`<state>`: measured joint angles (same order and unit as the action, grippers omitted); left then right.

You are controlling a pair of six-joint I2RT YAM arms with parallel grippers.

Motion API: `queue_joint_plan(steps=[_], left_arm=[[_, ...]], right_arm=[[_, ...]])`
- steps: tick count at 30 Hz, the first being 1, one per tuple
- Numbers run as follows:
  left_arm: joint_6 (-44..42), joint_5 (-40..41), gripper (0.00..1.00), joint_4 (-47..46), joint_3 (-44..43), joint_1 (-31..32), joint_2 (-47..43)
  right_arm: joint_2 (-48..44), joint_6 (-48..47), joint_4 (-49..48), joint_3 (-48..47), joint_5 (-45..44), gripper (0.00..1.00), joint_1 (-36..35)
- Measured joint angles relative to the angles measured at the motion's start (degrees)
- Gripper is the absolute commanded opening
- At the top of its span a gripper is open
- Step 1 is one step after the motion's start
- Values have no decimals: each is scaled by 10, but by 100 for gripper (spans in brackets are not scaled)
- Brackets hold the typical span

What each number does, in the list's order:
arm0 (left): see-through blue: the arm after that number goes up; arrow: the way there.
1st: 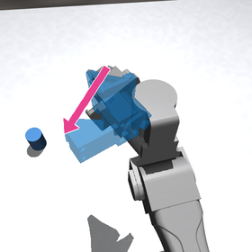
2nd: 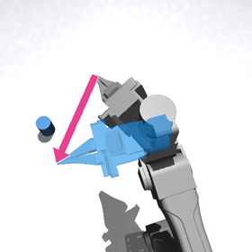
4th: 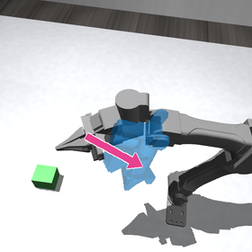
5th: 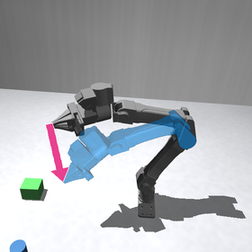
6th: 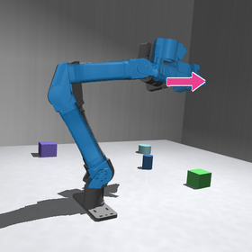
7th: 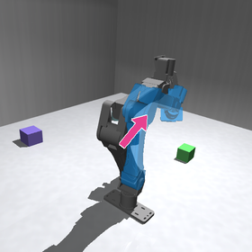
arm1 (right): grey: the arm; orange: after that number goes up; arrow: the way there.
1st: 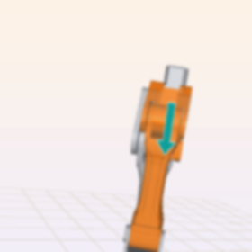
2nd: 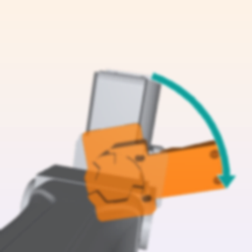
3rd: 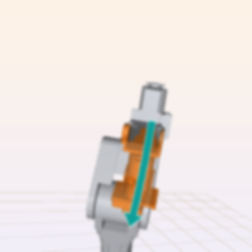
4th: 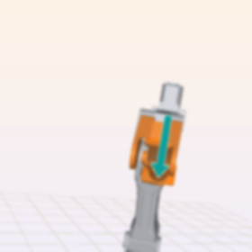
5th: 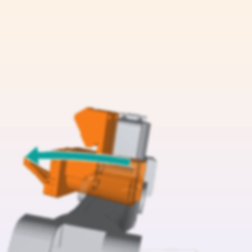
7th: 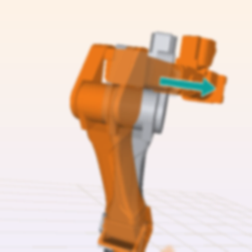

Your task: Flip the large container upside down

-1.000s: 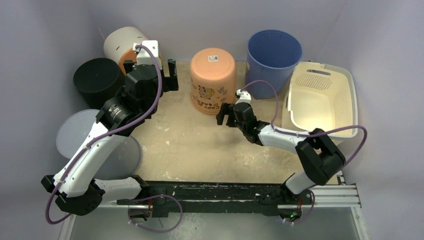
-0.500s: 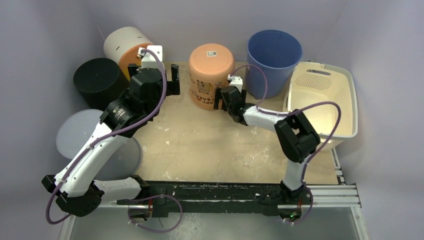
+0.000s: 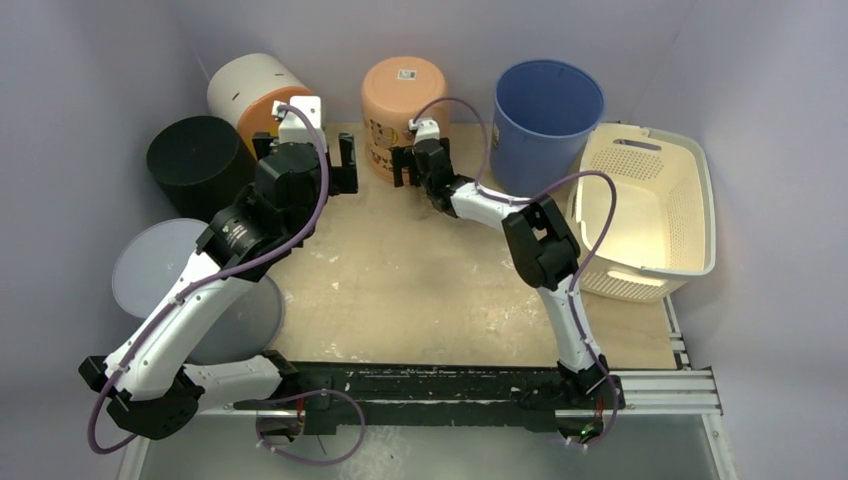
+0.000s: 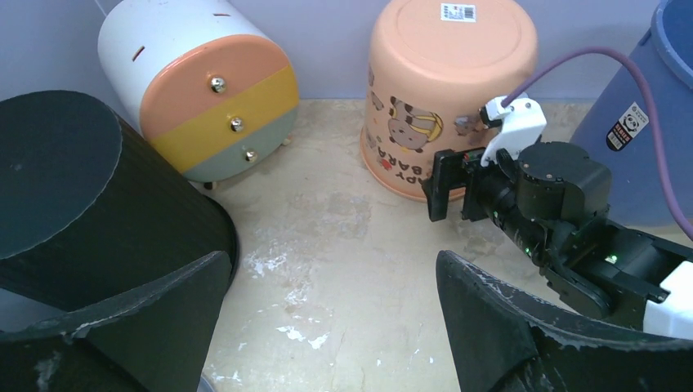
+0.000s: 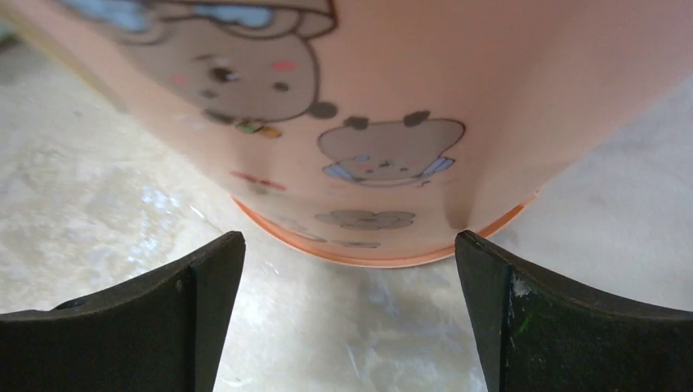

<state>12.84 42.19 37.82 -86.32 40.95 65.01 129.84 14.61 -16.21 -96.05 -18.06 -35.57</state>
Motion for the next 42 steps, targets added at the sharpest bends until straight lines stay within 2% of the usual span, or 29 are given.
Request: queue_joint_plan(steps=[6,11,17,20,25,31,37,42], left_arm=[[0,2,93,-2,10,0,-6],[0,2,93,-4,12,0,-5],[2,2,93,-3,12,0,-4],[7,2,93,-3,10,0,-5],[12,2,93,-1,-4,0,-5],[16,-6,93,-2,-6,0,-5],[16,-12,93,-3,-6,0,-5],[17,-14,93,-4,-4,0,-6]], right_arm=[[12,-41,-40,-30,88,99,0],[-3,-63,-57,-1,120,100,-12],[-134,-73,-46,159,105,98,-35],[-211,-77,-11,179,78,97,-37],[-299,-101,66,131,6,96,-18],[-330,-138,148,41,-61,94,41],[-333,-167,201,14,-66,93,110],[-312,-173,227,-22,-12,89,155]])
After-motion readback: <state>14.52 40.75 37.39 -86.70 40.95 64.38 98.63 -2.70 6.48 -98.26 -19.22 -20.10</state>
